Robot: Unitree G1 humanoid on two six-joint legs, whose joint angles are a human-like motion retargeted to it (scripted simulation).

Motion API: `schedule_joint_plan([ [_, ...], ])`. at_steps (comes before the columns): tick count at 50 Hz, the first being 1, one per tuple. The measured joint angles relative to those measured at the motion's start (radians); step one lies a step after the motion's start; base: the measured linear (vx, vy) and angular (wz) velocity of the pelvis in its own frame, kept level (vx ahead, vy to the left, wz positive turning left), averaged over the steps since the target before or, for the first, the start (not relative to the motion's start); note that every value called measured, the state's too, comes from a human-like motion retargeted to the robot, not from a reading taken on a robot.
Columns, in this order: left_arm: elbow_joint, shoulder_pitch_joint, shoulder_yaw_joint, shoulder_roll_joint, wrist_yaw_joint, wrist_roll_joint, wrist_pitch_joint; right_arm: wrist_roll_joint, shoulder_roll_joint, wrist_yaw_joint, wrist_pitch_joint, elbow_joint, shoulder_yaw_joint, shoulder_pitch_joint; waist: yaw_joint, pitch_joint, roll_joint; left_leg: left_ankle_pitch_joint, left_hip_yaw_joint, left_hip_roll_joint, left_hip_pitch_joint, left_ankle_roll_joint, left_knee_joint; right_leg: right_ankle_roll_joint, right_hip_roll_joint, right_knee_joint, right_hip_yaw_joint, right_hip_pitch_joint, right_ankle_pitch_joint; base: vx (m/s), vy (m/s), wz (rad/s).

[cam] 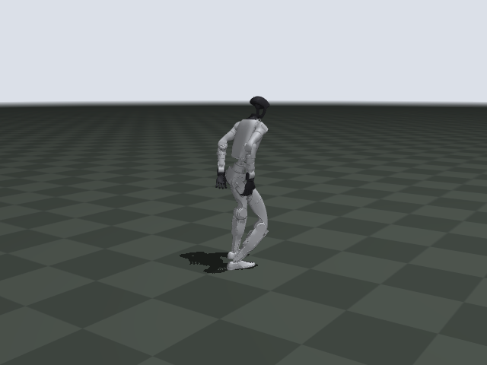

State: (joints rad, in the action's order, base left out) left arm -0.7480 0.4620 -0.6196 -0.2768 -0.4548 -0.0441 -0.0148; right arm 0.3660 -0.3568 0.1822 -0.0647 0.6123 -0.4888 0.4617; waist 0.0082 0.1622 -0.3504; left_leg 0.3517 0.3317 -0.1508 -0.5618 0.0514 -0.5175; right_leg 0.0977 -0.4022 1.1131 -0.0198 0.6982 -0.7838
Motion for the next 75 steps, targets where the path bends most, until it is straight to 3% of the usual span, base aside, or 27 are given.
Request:
schedule_joint_plan([
  [3,0.007,0.022,0.008,-0.021,-0.013,-0.021,0.003,0.037,-0.003,-0.003,0.014,0.029,0.005,0.017,0.014,-0.008,0.013,0.136,0.011,0.088,0.016,0.022,-0.362,0.007,0.073,-0.024,-0.001,-0.001,0.042,-0.31,-0.11,-0.89],
  [5,0.023,0.04,0.019,-0.047,-0.029,-0.038,0.008,0.046,-0.005,-0.002,0.023,0.049,0.004,0.019,0.099,-0.013,0.132,0.24,-0.035,0.288,0.048,-0.002,-0.649,-0.028,0.289,-0.117,0.047,-0.045,0.12,-0.34,-0.11,-2.41],
  [7,0.025,0.054,0.018,-0.053,-0.032,-0.05,0.01,0.032,-0.009,-0.006,0.03,0.064,0.012,0.029,0.121,-0.032,0.188,0.237,-0.066,0.345,0.117,-0.025,-0.767,-0.043,0.394,-0.175,0.059,-0.04,0.186,-0.39,-0.13,-1.73],
  [12,0.015,0.076,0.019,-0.062,-0.01,-0.067,-0.003,-0.051,-0.016,-0.02,0.034,0.119,0.017,0.037,0.106,-0.07,0.251,0.221,-0.116,0.307,0.289,-0.074,-0.759,-0.039,0.535,-0.282,0.065,0.009,0.312,-0.44,-0.11,-0.93],
  [15,0.014,0.07,0.019,-0.071,0.016,-0.051,-0.017,-0.123,-0.011,-0.027,0.029,0.166,0.008,0.022,0.085,-0.069,0.242,0.312,-0.124,0.245,0.351,-0.056,-0.619,-0.008,0.564,-0.321,0.049,0.054,0.349,-0.51,-0.07,-0.53],
  [18,0.021,0.041,0.016,-0.087,0.025,-0.013,-0.03,-0.208,0.001,-0.027,0.025,0.204,-0.013,-0.011,0.074,-0.054,0.196,0.435,-0.108,0.181,0.351,-0.002,-0.455,0.03,0.538,-0.366,0.044,0.106,0.379,-0.56,-0.06,-0.4],
  [23,0.044,-0.011,0.008,-0.129,0.024,0.045,-0.037,-0.333,0.03,0.012,0.021,0.23,-0.067,-0.069,0.058,-0.052,0.086,0.463,-0.054,0.101,0.251,0.072,-0.254,0.074,0.439,-0.466,0.038,0.2,0.414,-0.57,-0.07,-0.28],
  [30,0.058,-0.021,-0.014,-0.16,-0.025,0.109,-0.02,-0.376,0.052,0.079,0.016,0.207,-0.14,-0.11,0.082,-0.042,0.076,0.447,-0.04,0.176,0.12,0.063,-0.288,0.054,0.379,-0.344,0.074,0.241,0.349,-0.43,-0.14,-0.34],
  [37,0.09,0.022,-0.021,-0.16,-0.134,0.137,0.012,-0.271,0.064,0.125,0.015,0.11,-0.143,-0.119,0.065,-0.006,0.072,0.442,-0.071,0.187,0.109,0.054,-0.319,0.012,0.188,-0.012,0.067,0.15,0.218,-0.25,-0.21,0.2],
  [43,0.122,0.058,-0.02,-0.132,-0.203,0.101,0.037,-0.181,0.066,0.151,0.02,0.014,-0.116,-0.102,0.059,0.015,0.068,0.449,-0.099,0.206,0.111,0.044,-0.355,0.046,0.077,0.022,0.025,-0.025,0.176,-0.17,-0.22,0.27],
  [50,0.172,0.058,-0.027,-0.121,-0.236,0.016,0.07,-0.138,0.035,0.191,0.047,-0.046,-0.096,-0.102,0.104,0.049,0.062,0.474,-0.134,0.275,0.034,0.029,-0.467,0.086,0.098,-0.104,-0.005,-0.153,0.107,-0.16,-0.24,0.13],
  [55,0.186,0.021,-0.042,-0.11,-0.234,-0.02,0.074,-0.119,0.005,0.17,0.044,-0.051,-0.086,-0.126,0.143,0.086,0.058,0.475,-0.147,0.343,-0.052,0.027,-0.546,0.066,0.156,-0.126,0.007,-0.14,0.034,-0.18,-0.26,0.18],
  [60,0.186,-0.008,-0.045,-0.1,-0.222,-0.014,0.066,-0.104,-0.02,0.153,0.033,-0.063,-0.061,-0.135,0.151,0.095,0.05,0.481,-0.129,0.388,-0.137,0.049,-0.554,0.038,0.184,-0.141,0.05,-0.094,0.025,-0.15,-0.26,0.49],
  [70,0.204,0.046,0.018,-0.112,-0.257,0.065,0.03,-0.139,-0.031,0.182,0.011,-0.067,-0.01,-0.086,0.161,0.029,0.088,0.451,-0.064,0.345,-0.127,0.034,-0.442,-0.006,0.193,-0.179,0.134,-0.076,0.048,-0.02,-0.13,0.65],
  [75,0.188,0.107,0.087,-0.133,-0.268,0.1,0.006,-0.169,-0.001,0.164,0.0,-0.026,0.038,-0.065,0.156,-0.02,0.117,0.432,-0.046,0.267,-0.036,0.038,-0.318,-0.006,0.163,-0.185,0.161,-0.123,0.055,0.13,0.09,0.67],
])
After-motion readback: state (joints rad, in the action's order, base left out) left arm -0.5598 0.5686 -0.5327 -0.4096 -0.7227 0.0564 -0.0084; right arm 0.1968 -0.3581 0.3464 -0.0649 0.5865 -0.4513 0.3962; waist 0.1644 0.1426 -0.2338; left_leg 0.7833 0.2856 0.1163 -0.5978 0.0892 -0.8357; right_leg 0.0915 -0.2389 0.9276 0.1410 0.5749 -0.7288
